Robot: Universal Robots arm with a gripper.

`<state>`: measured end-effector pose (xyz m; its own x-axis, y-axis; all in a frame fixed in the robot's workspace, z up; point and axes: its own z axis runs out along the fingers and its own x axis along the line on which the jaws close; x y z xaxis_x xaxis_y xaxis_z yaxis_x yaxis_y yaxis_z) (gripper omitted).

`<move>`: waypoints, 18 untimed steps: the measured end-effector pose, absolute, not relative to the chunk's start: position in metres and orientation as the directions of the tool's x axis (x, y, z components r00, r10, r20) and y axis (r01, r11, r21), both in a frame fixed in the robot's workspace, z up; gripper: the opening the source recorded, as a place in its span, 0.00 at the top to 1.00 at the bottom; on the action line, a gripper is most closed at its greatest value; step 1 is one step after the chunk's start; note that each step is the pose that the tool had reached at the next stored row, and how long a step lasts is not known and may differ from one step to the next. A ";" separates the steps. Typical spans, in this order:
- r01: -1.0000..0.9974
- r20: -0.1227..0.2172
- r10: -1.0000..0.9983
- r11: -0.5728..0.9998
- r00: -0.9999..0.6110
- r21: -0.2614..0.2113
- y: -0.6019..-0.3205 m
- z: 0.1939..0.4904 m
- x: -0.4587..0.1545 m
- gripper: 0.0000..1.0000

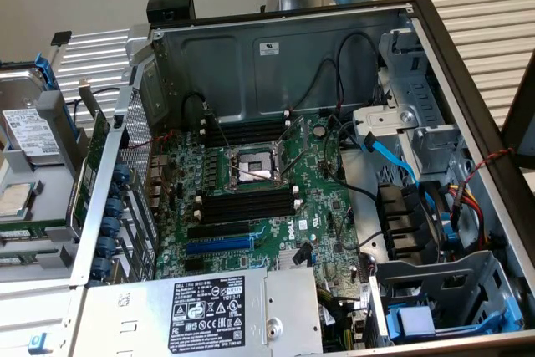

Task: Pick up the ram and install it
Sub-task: 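Pick up the ram and move it above insertion slot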

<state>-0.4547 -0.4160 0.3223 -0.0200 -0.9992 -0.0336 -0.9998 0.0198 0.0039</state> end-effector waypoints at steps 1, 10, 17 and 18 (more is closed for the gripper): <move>-1.000 -0.034 -0.999 0.020 -0.020 0.004 -0.416 0.321 -0.455 0.58; -1.000 -0.033 -0.999 0.024 -0.024 0.018 -0.419 0.306 -0.454 0.58; -0.999 -0.033 -0.998 0.046 -0.046 0.018 -0.420 0.293 -0.454 0.58; -0.999 -0.033 -0.998 0.048 -0.049 0.018 -0.420 0.291 -0.454 0.58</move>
